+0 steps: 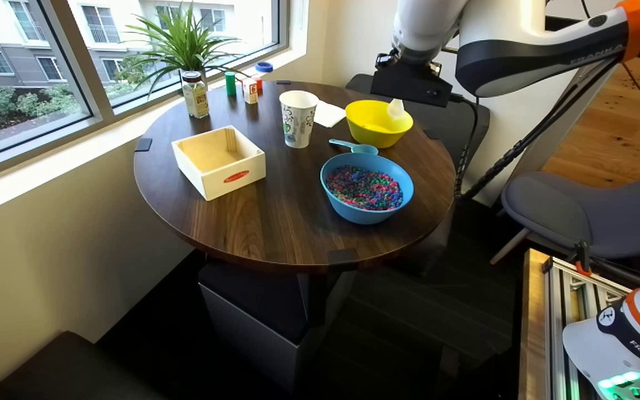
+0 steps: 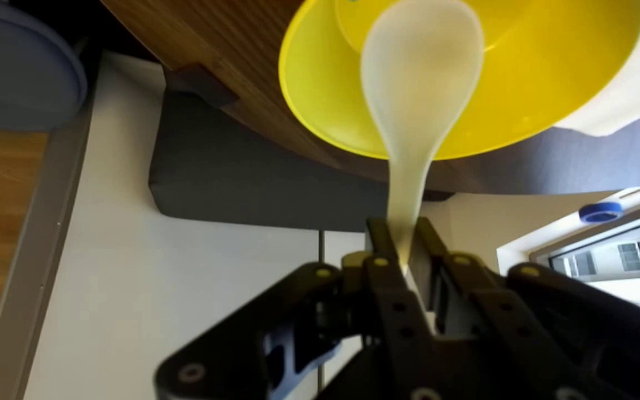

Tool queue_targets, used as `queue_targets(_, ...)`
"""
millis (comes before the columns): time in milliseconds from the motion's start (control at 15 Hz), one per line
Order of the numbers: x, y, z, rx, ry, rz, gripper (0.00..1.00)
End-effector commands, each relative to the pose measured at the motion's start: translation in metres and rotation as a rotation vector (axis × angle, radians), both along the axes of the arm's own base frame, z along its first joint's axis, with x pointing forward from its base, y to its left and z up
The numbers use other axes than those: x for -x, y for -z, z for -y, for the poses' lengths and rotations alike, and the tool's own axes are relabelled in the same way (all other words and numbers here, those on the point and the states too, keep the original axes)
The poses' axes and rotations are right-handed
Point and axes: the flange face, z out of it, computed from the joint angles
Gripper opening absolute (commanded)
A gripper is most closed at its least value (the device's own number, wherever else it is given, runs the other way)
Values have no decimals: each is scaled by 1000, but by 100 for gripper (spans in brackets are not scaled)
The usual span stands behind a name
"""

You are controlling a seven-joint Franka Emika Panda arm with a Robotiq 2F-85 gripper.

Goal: Use the spoon to take one scoop from the blue bowl, empty it into the measuring cup and then take another scoop and empty into the yellow bowl

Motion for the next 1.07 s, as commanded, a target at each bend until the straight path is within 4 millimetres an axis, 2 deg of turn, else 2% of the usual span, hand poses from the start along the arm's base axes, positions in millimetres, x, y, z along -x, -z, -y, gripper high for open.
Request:
queue_targets(0,8,-2,-7,-142,-25,-32,3)
queue_targets(467,25,5,-19,-319,-88,-162,3)
queue_targets(1000,64,18,-19,-377,-86,-238,3)
